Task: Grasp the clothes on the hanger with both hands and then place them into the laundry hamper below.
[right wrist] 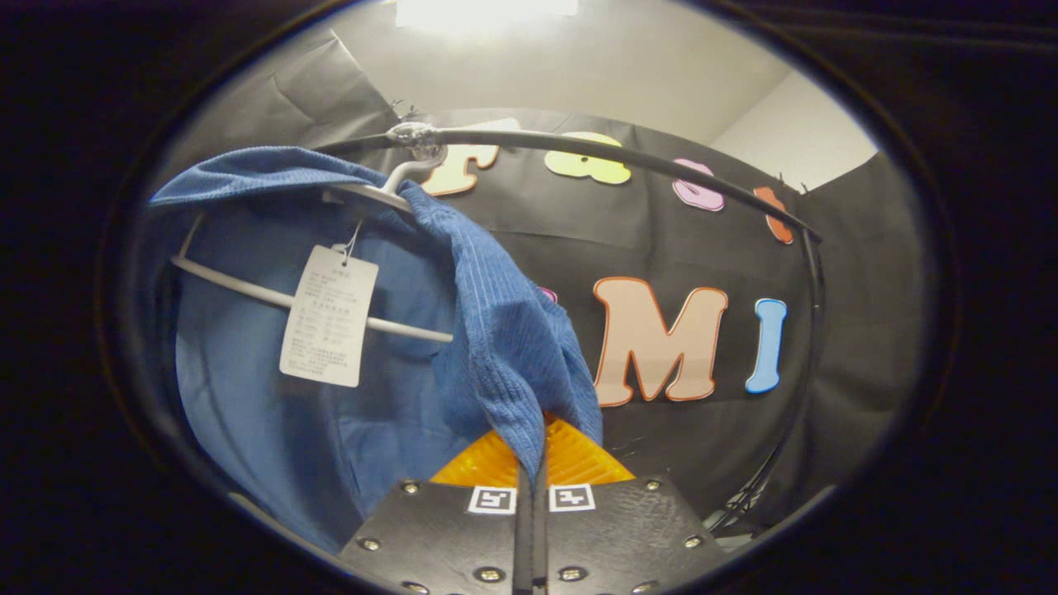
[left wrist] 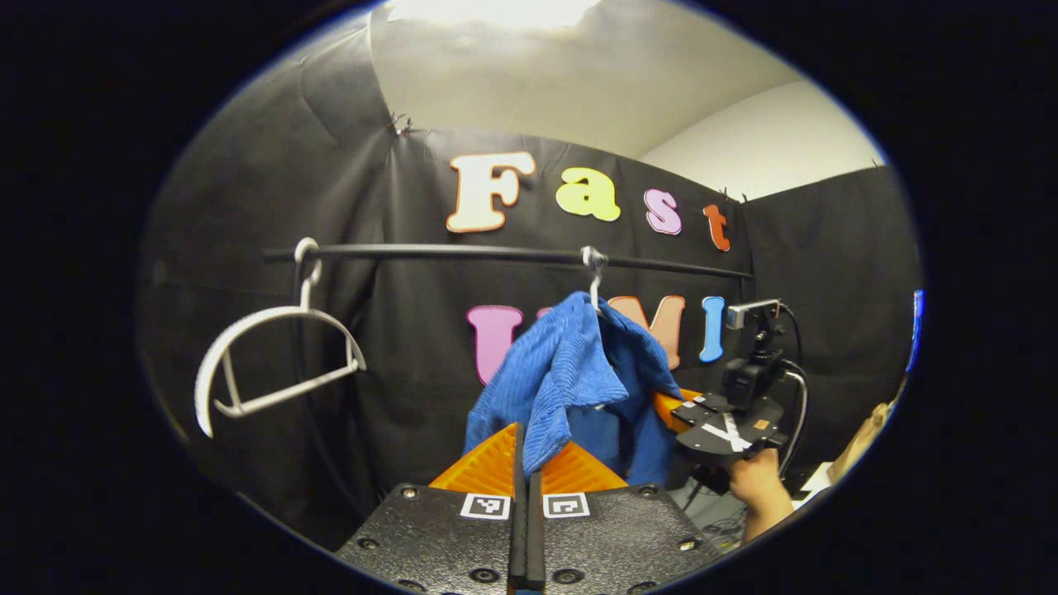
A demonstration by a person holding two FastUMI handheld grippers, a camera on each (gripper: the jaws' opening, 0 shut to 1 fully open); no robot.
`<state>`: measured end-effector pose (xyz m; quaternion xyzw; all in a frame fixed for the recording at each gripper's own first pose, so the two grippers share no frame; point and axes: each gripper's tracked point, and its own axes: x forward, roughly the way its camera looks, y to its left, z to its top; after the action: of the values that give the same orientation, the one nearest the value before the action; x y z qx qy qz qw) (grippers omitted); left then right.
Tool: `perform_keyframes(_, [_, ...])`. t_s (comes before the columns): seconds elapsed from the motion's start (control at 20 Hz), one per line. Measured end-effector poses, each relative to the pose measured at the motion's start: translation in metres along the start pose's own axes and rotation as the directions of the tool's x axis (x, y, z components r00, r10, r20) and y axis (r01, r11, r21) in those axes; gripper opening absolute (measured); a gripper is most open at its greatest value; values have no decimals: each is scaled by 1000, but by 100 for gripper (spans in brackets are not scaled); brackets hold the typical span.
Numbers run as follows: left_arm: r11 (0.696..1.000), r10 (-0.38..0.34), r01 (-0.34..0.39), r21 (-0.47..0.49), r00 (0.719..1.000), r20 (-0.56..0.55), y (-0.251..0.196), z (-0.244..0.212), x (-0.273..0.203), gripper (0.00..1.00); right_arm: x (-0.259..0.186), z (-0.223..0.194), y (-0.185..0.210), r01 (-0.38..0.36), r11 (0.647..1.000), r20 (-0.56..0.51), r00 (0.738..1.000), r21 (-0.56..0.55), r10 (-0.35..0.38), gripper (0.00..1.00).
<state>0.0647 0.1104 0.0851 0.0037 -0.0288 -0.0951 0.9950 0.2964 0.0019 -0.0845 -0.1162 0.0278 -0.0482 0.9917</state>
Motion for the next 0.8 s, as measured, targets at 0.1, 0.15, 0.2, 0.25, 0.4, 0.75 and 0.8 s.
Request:
perform_keyframes(0.1, [997,37,-41,70,998,58,14,17,-2,0,-1,13,-16,58,997,38,998,-56,-56,3])
perform_keyframes(0.15, [993,47,-54,100,996,71,16,20,-1,3,1,17,-19,62,997,46,997,-51,-59,0])
perform_keyframes(0.2, [989,56,-66,131,995,77,18,22,1,0,5,17,-21,59,998,43,997,-31,-57,0])
perform_keyframes(0.25, [986,70,-82,146,994,82,20,25,3,0,7,20,-24,56,998,41,998,-9,-56,0])
perform_keyframes(0.4, [984,107,-124,127,985,133,34,44,4,0,11,36,-43,87,996,68,994,-12,-86,0])
perform_keyframes(0.75, [977,172,-189,96,972,162,69,68,24,0,41,55,-62,130,989,96,986,67,-136,0])
perform_keyframes(0.8, [975,180,-199,99,969,172,72,71,29,2,47,57,-64,135,987,92,985,87,-143,0])
